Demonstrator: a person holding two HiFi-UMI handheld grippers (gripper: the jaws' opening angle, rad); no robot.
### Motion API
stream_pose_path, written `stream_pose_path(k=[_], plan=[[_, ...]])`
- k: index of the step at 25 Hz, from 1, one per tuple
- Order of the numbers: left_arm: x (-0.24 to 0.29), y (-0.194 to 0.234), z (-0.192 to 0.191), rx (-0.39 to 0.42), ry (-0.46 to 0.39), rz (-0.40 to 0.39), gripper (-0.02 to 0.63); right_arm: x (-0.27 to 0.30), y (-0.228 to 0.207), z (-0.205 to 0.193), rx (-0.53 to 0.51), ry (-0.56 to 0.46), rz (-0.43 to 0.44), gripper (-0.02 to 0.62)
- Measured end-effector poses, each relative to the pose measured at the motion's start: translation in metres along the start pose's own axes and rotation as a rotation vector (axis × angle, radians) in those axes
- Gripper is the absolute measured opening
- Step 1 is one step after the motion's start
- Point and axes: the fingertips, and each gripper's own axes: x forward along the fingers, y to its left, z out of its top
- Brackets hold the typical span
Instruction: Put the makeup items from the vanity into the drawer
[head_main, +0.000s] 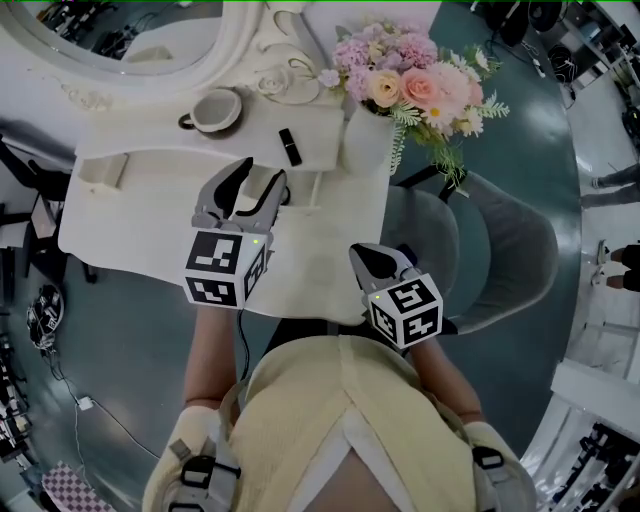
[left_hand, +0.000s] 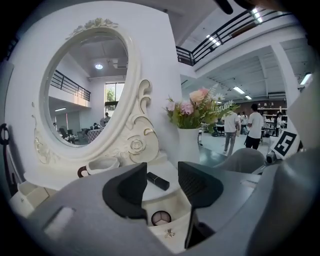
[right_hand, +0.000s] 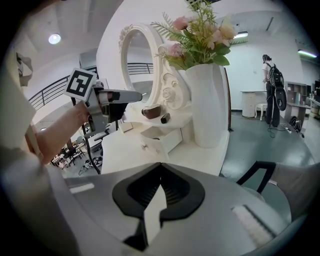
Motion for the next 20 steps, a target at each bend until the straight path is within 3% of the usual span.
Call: stream_pose_path(k=[20], plan=[[0.083,0.000,-0.050,0.005,0.161,0.040,0.222,-0.008,-0.008,-0.010,0.036,0.006,-0.043,0.003]])
